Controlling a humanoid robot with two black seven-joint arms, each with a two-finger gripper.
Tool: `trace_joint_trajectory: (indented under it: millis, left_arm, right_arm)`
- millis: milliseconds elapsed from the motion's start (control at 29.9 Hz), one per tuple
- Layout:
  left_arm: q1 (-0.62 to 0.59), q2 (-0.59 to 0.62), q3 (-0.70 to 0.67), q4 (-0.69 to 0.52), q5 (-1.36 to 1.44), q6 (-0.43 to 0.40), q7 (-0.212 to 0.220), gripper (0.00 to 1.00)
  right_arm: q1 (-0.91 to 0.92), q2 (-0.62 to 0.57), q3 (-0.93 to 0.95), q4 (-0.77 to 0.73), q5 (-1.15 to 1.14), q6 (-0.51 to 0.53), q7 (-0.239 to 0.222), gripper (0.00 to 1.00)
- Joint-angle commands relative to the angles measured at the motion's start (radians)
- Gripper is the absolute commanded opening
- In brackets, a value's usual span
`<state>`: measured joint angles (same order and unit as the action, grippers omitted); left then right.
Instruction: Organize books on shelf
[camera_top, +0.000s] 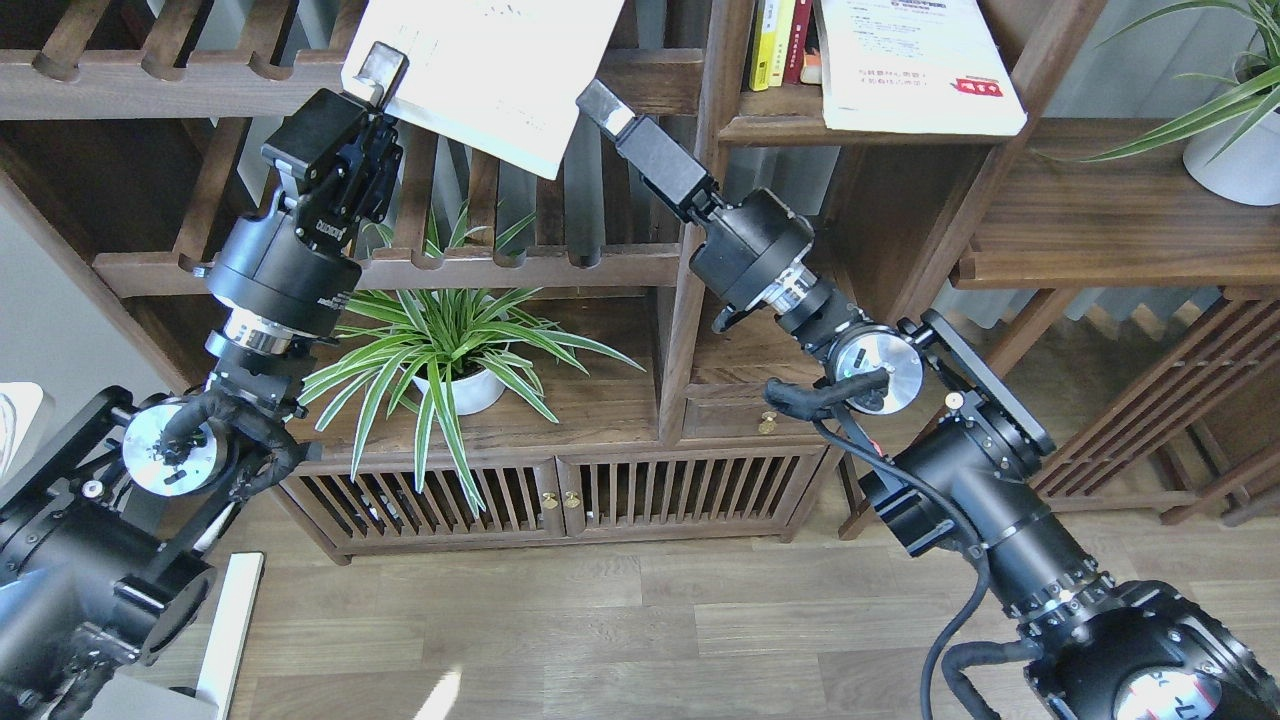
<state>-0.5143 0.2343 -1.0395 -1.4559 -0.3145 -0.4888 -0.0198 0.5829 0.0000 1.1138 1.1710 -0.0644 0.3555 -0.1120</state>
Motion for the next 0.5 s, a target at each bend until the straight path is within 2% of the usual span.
trace_joint_trajectory:
  millis: [0,334,468]
  left_arm:
    - [-0.001,-0.001,0.024,0.000,0.002,0.000,0.000,0.00]
    - [0.007,-0.001,0.067,0.000,0.002,0.000,0.000,0.01]
    - [0.010,-0.001,0.073,0.002,0.002,0.000,0.000,0.02]
  right_arm:
    - [0.015,0.000,-0.008,-0.005,0.000,-0.007,0.000,0.69]
    - [0.040,0.000,-0.014,-0.008,0.000,-0.010,0.002,0.69]
    - [0.040,0.000,-0.012,-0.007,0.002,-0.004,0.005,0.65]
